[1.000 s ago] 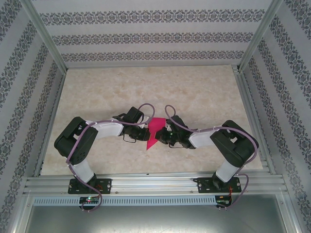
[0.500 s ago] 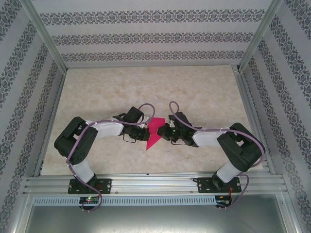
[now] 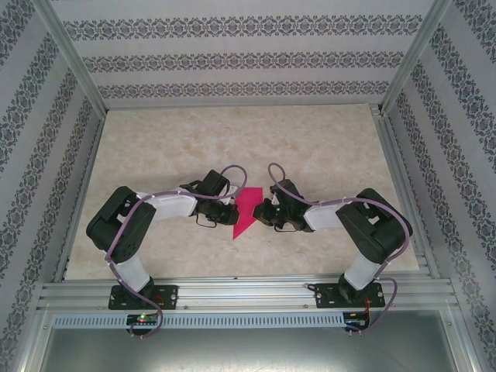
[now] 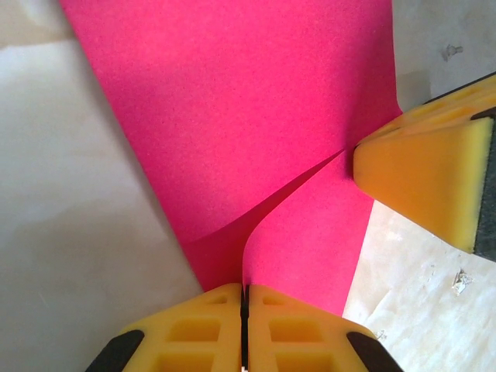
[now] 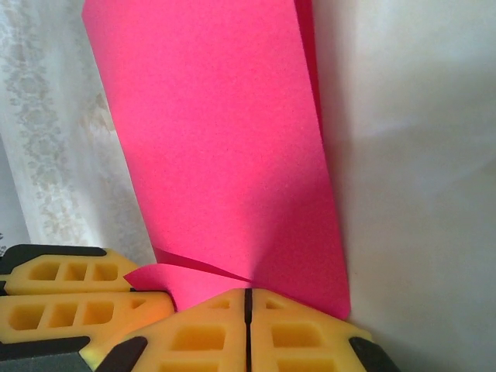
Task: Fold a paper plane with a square sheet of paper (pick it up from the middle)
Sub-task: Third fold the triangle at the center of the table.
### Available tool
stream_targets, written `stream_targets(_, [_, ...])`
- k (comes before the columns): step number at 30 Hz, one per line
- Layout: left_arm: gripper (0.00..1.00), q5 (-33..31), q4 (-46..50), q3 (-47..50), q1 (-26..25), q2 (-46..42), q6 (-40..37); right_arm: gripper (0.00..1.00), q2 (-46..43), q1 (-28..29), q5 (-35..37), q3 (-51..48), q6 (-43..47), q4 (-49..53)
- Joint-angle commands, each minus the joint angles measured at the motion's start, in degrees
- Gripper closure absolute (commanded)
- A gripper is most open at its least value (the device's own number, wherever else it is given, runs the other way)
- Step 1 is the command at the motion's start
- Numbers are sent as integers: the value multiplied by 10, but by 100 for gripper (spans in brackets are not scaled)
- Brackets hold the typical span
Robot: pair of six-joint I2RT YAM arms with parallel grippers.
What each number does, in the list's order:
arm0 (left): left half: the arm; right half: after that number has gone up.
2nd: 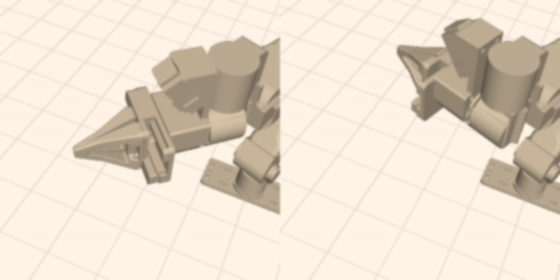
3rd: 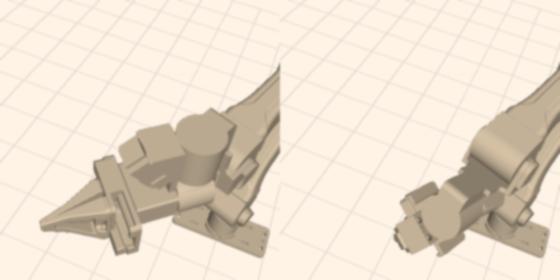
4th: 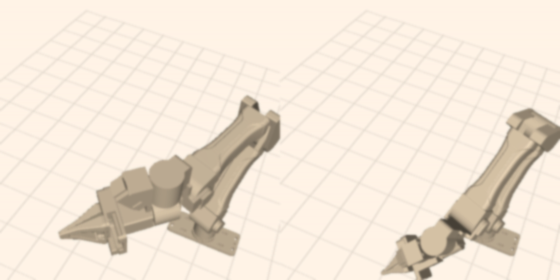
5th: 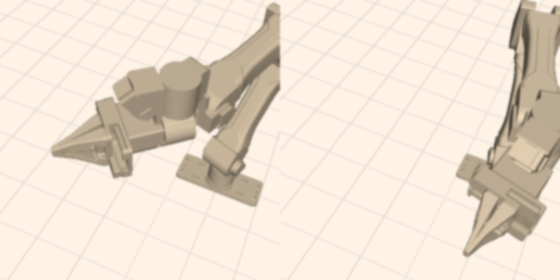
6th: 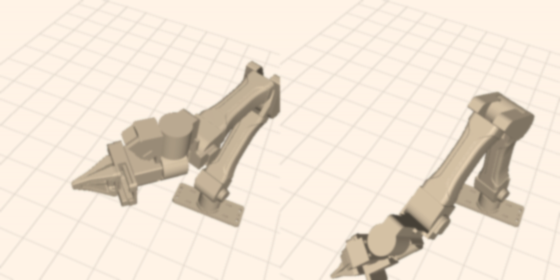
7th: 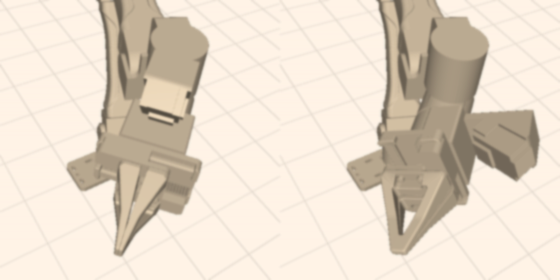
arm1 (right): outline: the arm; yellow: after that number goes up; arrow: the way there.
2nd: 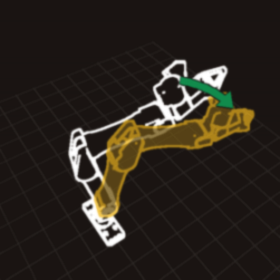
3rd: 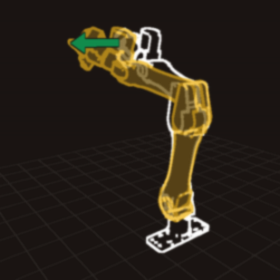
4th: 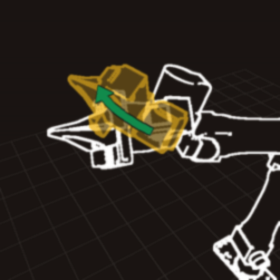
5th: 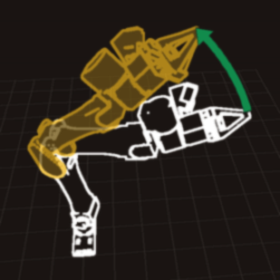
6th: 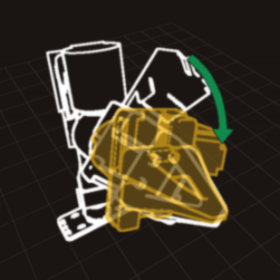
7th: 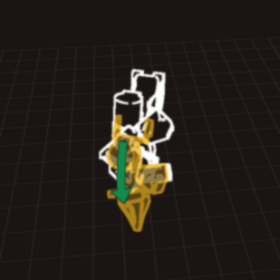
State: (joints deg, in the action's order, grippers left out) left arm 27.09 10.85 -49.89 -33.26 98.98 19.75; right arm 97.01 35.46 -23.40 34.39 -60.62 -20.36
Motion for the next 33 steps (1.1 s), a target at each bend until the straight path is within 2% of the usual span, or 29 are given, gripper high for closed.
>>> stream_targets(1, [90,-26,50,1,6,-2,-16,92,2,1,6,1,9,20])
stream_targets(8, [90,-27,51,4,6,-6,-17,92,-85,-21,2,25,45,89])
stream_targets(14, [90,-26,49,4,6,-6,-16,92,-53,-26,-23,32,45,69])
stream_targets(25, [90,-27,56,1,6,-6,-19,93,19,-26,17,32,47,107])
stream_targets(33, [90,-26,64,0,6,-12,-19,91,-47,-30,-5,54,48,126])
